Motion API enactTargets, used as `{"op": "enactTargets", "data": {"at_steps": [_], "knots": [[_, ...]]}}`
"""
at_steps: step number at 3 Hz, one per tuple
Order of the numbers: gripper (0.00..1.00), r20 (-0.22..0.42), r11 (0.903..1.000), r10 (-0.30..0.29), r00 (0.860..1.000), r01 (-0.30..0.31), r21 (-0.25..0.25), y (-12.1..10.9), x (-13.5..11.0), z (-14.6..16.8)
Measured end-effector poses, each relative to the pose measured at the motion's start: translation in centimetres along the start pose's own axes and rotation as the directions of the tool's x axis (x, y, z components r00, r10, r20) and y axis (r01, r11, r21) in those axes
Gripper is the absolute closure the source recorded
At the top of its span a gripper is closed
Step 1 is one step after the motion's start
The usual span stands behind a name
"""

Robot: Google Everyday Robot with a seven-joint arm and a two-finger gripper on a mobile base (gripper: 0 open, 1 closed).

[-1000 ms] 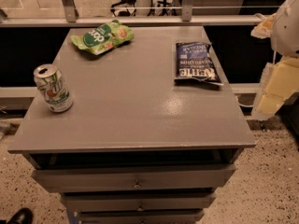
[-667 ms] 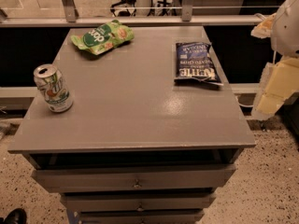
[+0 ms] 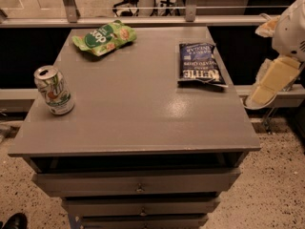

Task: Move blue chip bag near 7up can

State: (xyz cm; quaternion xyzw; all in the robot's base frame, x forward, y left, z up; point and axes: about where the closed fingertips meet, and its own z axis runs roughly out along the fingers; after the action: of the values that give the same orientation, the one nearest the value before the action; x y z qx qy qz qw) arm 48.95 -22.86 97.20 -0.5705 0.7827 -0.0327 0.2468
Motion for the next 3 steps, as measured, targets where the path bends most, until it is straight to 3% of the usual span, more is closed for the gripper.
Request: {"op": "enactTargets", "data": {"at_steps": [1, 2, 3], "knots": [[0.00, 0.114, 0.9924, 0.118, 0.986, -0.121, 0.021, -5.8, 0.8, 5.1], [0.00, 0.180, 0.9721, 0.231, 0.956, -0.235, -0.002, -8.6, 1.4, 8.7], [0.00, 0.244, 0.9516, 0.305, 0.921, -0.305, -0.040, -9.9, 1.3, 12.3]]}}
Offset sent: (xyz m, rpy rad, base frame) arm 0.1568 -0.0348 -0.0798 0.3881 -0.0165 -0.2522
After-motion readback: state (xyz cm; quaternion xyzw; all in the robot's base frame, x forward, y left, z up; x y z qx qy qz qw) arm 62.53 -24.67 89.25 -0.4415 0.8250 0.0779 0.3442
